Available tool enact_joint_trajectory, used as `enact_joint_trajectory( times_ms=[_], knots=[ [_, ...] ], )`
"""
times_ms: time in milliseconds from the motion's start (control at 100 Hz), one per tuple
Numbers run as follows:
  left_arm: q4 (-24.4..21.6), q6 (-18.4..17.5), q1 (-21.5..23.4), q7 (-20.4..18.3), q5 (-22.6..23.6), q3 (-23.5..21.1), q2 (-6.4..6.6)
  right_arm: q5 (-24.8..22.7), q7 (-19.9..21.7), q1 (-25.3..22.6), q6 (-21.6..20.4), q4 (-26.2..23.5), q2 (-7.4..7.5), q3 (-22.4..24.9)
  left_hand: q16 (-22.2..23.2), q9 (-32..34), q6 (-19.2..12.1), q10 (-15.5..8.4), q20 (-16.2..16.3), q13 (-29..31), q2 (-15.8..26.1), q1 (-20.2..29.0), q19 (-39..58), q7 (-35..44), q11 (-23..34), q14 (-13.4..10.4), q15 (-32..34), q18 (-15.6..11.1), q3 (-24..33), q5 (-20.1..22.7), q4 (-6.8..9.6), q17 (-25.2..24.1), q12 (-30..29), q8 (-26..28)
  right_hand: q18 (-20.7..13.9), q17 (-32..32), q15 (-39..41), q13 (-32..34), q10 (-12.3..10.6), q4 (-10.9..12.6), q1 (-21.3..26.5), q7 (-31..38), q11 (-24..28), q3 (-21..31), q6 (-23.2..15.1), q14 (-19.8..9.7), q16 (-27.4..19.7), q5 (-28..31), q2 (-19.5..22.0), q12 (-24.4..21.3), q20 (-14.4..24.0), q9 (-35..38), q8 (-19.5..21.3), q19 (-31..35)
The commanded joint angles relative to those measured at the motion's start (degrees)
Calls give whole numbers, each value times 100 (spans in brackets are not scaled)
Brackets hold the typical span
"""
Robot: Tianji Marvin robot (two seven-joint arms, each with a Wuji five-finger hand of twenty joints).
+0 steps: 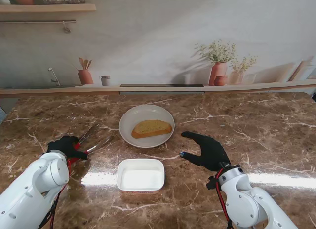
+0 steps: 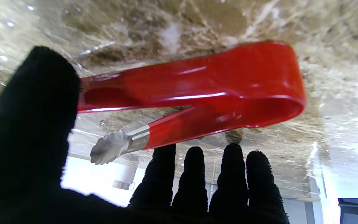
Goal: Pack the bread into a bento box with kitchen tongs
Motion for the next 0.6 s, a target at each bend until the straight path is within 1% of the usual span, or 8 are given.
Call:
enact_joint_trajectory(
  times_ms=[0, 150, 290, 320, 420, 520, 590],
  knots=[
    [119, -51, -24, 98, -53, 73, -26, 35, 85, -52, 45, 32, -1, -6, 82, -90, -311, -119, 126, -50, -206, -78, -96, 123, 65, -169, 28, -87, 146, -238, -77, -77, 95, 113, -31, -12, 13, 92, -68, 131, 108, -1, 3, 41, -61, -20, 84, 1, 116, 92, 63, 13, -43, 44],
    [312, -59, -46, 321, -176, 214, -68, 43, 94, -58, 50, 36, 0, -16, 96, -4, -839, -203, 176, 10, -194, -27, -96, 156, 87, -168, 25, -77, 187, -354, -71, -85, 109, 173, -32, -14, 13, 92, -65, 131, 110, -4, 0, 39, -62, -18, 83, -6, 116, 94, 65, 7, -43, 45],
    [454, -49, -20, 410, -152, 326, -73, 34, 103, -49, 32, 57, 4, -22, 133, 108, -1294, -219, 278, 93, -151, 91, 1, 289, 125, -125, 56, -22, 269, -432, -43, -85, 124, 295, -28, -13, 14, 93, -66, 132, 112, -2, 0, 38, -56, -15, 83, 0, 125, 96, 66, 10, -43, 45],
    [486, -40, -15, 438, -192, 343, -81, 42, 99, -45, 34, 62, 2, -27, 143, 156, -1384, -311, 291, 116, -157, 146, 14, 324, 145, -115, 68, 2, 316, -424, -34, -86, 131, 322, -31, -12, 14, 92, -62, 131, 112, -3, 1, 36, -60, -20, 83, -2, 126, 96, 66, 12, -43, 45],
    [589, -7, 13, 583, -276, 382, -112, 67, 83, -25, 35, 76, -3, -52, 188, 267, -1566, -341, 364, 184, -129, 247, 99, 600, 206, -90, 112, 67, 594, -361, -25, -103, 155, 511, -25, -13, 15, 94, -58, 131, 116, -1, 4, 35, -57, -12, 84, 4, 126, 99, 68, 20, -42, 47],
    [742, -73, 61, 1018, -408, 374, -199, -109, 106, -3, 34, 83, 24, -62, 224, 512, -1646, -344, 463, 315, -204, 252, 259, 934, 347, -84, 170, 196, 942, -209, -66, -118, 212, 725, -29, -9, 14, 93, -62, 130, 102, -4, 6, 27, -61, -18, 83, -1, 147, 101, 70, 26, -43, 50],
    [817, -149, 112, 1279, -552, 338, -266, -46, 153, 2, 23, 83, 24, -71, 238, 640, -1658, -366, 484, 404, -274, 250, 314, 1009, 397, -72, 208, 215, 1005, -134, -82, -102, 225, 762, -30, -18, 11, 85, -65, 132, 121, -5, 5, 23, -65, -13, 82, -2, 145, 102, 68, 26, -44, 45]
  ],
)
